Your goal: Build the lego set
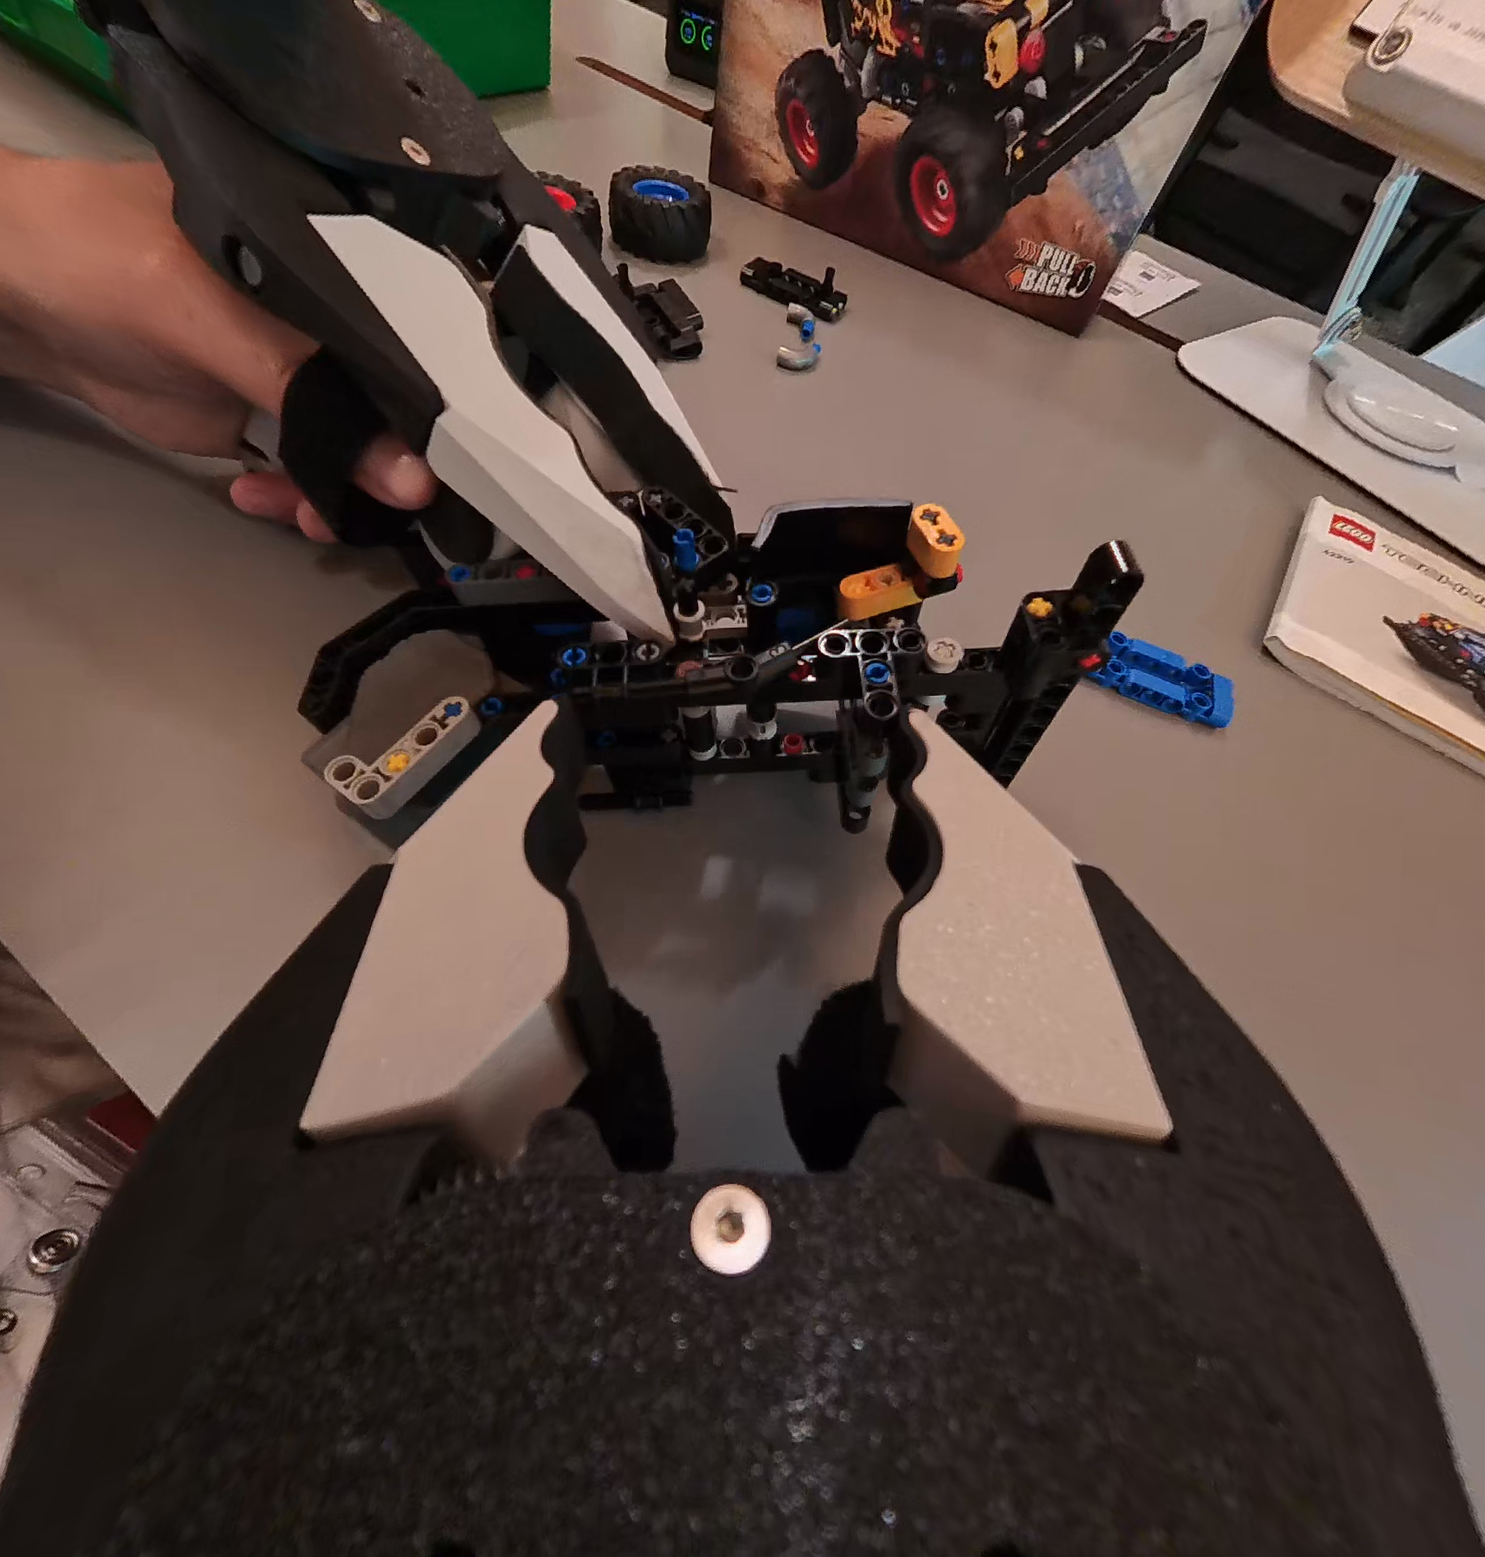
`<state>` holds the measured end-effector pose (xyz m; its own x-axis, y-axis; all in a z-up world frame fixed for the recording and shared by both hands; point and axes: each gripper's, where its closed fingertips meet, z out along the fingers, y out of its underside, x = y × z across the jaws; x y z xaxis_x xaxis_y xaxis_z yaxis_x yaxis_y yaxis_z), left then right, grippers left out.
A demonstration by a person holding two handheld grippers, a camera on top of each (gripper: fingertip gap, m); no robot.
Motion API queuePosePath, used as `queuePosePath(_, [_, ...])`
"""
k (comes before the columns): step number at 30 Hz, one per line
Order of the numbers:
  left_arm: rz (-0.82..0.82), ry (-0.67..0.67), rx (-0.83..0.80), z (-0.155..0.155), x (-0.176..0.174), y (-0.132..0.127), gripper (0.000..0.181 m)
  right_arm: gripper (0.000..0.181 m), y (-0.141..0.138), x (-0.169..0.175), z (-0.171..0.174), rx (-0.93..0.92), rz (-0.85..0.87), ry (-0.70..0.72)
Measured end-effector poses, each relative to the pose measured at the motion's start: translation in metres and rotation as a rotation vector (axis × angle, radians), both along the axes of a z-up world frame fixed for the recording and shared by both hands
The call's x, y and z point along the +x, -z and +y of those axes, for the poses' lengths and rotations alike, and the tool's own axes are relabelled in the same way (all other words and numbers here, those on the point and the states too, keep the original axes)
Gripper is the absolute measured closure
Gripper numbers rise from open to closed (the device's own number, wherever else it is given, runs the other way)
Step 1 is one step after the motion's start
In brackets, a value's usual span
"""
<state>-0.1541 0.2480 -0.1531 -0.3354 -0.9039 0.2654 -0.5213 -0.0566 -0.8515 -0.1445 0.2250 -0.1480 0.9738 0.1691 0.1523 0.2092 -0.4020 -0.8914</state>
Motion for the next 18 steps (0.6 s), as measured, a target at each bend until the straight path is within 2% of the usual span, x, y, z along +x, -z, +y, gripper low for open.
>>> queuePosePath(1, [-0.002, -0.003, 0.004, -0.0006, -0.0002, -0.0001, 0.147, 0.109, 0.0, -0.0002, -0.0001, -0.001, 0.002, 0.001])
queuePosePath(18, [-0.025, -0.078, 0.05, -0.0021, 0.0009, -0.0018, 0.149, 0.112, 0.0008, 0.002, -0.0017, -0.016, 0.076, 0.013])
